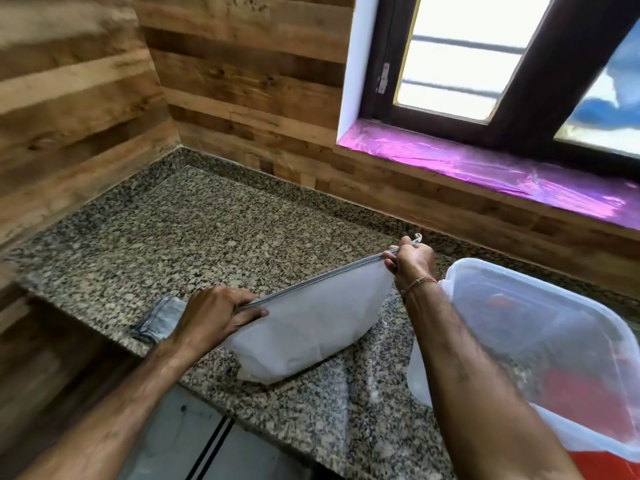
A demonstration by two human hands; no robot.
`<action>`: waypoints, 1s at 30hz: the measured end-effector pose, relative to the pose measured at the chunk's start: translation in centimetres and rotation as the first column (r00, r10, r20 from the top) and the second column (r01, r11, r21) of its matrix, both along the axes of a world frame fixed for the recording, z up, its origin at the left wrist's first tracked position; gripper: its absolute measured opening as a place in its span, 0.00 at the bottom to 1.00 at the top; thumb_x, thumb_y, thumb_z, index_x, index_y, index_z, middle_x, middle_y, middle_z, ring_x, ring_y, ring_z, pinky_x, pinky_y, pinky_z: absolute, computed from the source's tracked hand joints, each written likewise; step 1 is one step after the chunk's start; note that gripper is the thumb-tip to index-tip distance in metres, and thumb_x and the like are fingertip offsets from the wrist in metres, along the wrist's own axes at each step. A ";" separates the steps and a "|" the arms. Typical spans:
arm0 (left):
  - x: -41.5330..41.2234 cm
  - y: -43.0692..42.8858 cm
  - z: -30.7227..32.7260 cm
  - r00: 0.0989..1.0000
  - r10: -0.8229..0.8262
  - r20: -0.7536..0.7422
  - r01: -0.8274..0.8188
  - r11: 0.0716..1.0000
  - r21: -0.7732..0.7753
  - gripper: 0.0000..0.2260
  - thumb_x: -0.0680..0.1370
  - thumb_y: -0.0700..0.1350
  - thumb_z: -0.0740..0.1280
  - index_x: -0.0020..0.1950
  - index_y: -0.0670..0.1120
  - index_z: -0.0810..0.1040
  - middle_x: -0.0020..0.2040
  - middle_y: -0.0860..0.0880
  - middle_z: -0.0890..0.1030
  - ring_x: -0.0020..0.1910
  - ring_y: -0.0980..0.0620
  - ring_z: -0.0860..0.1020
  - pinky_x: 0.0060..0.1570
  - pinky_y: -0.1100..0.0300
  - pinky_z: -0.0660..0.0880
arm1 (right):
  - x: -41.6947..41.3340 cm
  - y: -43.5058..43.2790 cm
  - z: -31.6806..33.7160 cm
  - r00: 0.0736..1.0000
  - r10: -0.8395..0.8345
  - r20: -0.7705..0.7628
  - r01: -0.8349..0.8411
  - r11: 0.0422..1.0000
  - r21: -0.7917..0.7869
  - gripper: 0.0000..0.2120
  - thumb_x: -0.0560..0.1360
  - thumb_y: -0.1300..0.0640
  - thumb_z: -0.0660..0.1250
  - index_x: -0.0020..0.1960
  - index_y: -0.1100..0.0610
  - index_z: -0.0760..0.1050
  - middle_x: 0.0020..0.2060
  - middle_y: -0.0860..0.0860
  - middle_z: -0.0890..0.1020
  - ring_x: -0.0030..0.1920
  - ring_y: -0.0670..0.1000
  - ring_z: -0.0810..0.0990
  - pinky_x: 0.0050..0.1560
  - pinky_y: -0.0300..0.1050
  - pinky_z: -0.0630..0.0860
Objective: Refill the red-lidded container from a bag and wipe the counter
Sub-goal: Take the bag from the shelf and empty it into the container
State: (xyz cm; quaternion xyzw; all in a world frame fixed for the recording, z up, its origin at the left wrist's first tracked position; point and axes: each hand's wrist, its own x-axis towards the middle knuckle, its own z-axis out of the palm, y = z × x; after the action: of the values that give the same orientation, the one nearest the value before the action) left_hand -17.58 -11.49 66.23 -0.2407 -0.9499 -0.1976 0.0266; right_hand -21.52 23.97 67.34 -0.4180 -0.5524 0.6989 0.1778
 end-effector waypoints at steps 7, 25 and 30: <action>2.3 -1.3 -0.4 0.943 0.227 0.245 -0.263 0.957 0.126 0.26 0.70 0.60 0.77 0.65 0.50 0.82 0.66 0.51 0.82 0.60 0.51 0.80 0.58 0.56 0.76 | 1.4 -0.8 -0.8 0.983 0.180 -0.020 -0.179 0.954 -0.242 0.13 0.85 0.48 0.59 0.61 0.58 0.68 0.50 0.59 0.79 0.28 0.50 0.85 0.21 0.38 0.77; 5.6 -3.2 -5.9 0.799 0.039 0.600 -0.587 0.266 0.765 0.15 0.81 0.29 0.63 0.49 0.48 0.81 0.43 0.41 0.84 0.51 0.38 0.85 0.44 0.58 0.84 | 1.5 -2.3 -4.7 0.993 -0.119 0.018 0.118 0.924 -0.364 0.13 0.78 0.49 0.67 0.39 0.54 0.71 0.29 0.51 0.71 0.24 0.48 0.69 0.27 0.37 0.72; 5.0 -2.6 -4.1 0.601 -0.093 0.794 -0.773 0.182 0.607 0.07 0.76 0.49 0.71 0.41 0.48 0.77 0.34 0.49 0.80 0.38 0.51 0.76 0.39 0.58 0.78 | 1.8 -2.8 -4.0 0.994 -0.091 0.062 0.105 0.957 -0.269 0.10 0.75 0.53 0.71 0.38 0.54 0.73 0.32 0.51 0.73 0.30 0.50 0.72 0.33 0.43 0.74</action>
State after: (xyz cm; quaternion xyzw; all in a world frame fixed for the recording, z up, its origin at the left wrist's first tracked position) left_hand -12.53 -14.08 62.14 0.1654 -0.5955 -0.7734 -0.1408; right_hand -19.69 21.13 63.34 -0.4822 -0.4338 0.7482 0.1396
